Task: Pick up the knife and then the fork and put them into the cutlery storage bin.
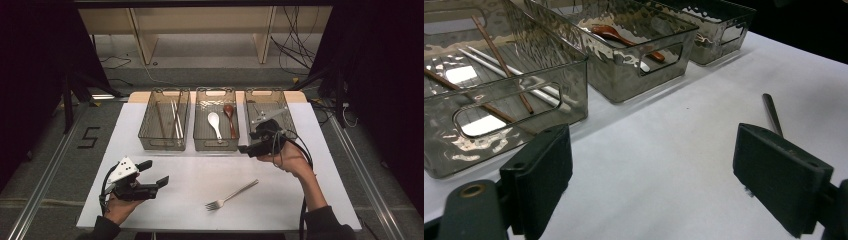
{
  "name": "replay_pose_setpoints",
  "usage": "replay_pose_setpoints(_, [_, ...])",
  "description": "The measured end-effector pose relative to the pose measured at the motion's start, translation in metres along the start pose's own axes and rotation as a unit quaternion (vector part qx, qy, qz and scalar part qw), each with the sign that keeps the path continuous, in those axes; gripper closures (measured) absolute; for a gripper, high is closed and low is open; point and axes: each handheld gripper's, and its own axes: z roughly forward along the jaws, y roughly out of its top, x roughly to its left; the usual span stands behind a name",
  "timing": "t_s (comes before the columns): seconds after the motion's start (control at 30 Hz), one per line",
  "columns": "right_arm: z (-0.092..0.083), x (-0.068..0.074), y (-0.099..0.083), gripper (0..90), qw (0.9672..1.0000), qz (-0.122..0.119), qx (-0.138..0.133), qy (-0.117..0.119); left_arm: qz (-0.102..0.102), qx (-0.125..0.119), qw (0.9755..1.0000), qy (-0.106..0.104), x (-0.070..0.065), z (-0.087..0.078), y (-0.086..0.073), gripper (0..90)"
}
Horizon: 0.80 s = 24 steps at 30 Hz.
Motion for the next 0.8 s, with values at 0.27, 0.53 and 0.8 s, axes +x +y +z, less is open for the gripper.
replay_pose_setpoints(0.27, [0.012,0.022,-0.015,31.0,0.9986,-0.015,0.02,0.047,0.001,-0.002,1.0,0.0,-0.001,0.0,0.0,15.9])
replay_pose_setpoints(0.53, [0.038,0.041,-0.026,30.8,0.9904,-0.072,0.103,0.058,0.0,-0.007,1.0,-0.004,0.0,-0.001,-0.001,15.9])
replay_pose_setpoints(0.8, [0.051,0.052,-0.03,27.8,0.9815,-0.112,0.143,0.062,0.0,-0.008,0.9999,-0.008,-0.001,0.0,-0.001,15.7])
